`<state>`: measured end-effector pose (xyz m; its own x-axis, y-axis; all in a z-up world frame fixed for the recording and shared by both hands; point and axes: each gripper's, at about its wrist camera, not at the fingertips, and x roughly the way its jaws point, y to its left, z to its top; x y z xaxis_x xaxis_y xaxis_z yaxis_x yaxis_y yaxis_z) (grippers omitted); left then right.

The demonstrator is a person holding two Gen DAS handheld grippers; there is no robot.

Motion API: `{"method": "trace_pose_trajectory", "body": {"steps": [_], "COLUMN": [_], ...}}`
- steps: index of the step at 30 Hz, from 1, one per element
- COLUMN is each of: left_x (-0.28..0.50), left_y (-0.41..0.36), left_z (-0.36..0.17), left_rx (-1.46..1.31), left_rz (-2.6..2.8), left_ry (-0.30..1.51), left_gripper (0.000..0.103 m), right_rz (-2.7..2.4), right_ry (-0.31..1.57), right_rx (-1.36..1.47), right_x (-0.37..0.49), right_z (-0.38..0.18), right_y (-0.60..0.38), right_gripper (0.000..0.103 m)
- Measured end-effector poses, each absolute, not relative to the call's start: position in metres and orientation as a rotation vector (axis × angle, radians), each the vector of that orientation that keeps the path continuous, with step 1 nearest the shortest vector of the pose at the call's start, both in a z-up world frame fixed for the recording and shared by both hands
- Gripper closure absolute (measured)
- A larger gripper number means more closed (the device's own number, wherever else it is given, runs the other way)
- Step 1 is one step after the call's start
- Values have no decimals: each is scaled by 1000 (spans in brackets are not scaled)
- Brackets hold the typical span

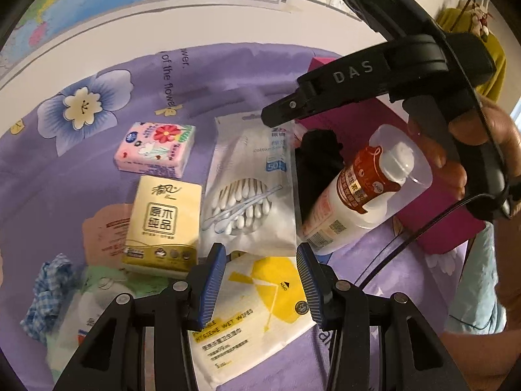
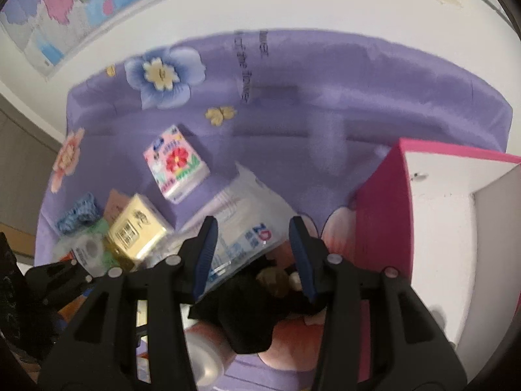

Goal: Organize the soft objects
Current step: 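Grasp the white cotton-swab bag with the right gripper, then drop the swab bag in the box with right gripper while left grasps tissue pack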

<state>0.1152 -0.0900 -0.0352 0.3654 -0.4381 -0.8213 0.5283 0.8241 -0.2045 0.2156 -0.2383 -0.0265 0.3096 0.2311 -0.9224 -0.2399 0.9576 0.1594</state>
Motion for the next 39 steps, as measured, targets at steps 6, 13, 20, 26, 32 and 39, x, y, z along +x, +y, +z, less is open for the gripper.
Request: {"method": "trace_pose_trajectory", "body": {"steps": [6,13,20,26,32,39], "left_x": [120,128,128,129,118,125], "left_y": [-98,-88,-85,-78,-73,-43], "left_z": [-42,-51,-48,-30,1,5], "left_rx": [111,58,33,-28,-41,-56], "left_rz": [-594,-589,-593,-610,-615,-506], "left_ry": [1037,1074,1060,1006,896,909], "left_gripper": [57,59,59,60,58,58], "right_rz": [306,388,468,549,631,662], "right_ry": [1345,1352,1268,1089,940,776], "right_rx": [13,120,149,260,319,375], "right_x": [226,239,234,215,189,153], "right_z": [-51,-61,-50,-2,42,89], "right_y": [-228,-228,-231,-249,-252,-279], "right_gripper": [47,46,90,97,97,97]}}
